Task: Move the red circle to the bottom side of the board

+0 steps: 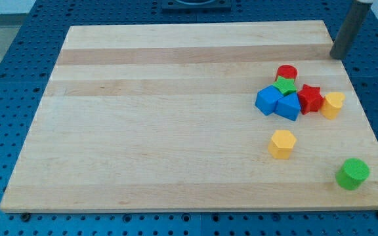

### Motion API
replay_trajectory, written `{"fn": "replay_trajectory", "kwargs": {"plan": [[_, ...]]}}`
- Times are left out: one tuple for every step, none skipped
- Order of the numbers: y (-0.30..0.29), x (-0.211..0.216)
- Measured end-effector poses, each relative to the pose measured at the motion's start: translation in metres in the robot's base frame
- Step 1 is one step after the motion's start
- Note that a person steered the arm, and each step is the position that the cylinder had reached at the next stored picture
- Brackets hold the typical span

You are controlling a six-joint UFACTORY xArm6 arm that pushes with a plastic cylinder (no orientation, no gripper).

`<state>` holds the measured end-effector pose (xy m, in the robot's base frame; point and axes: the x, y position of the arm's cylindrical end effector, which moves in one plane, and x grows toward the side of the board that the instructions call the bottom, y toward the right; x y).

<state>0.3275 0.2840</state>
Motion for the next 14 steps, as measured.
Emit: {"fn": "replay_trajectory", "kwargs": {"plan": [[-0.004, 0.007], [-0.037, 0.011], [-0.042, 0.011], [-0.066, 0.012], [-0.066, 0.012], [-0.069, 0.033], [-0.069, 0.037], [-0.073, 0.036], [-0.104, 0.035], [-0.131, 0.035], [-0.160, 0.037], [-0.187, 0.041], [-0.213, 0.050], [-0.242, 0.069]]}}
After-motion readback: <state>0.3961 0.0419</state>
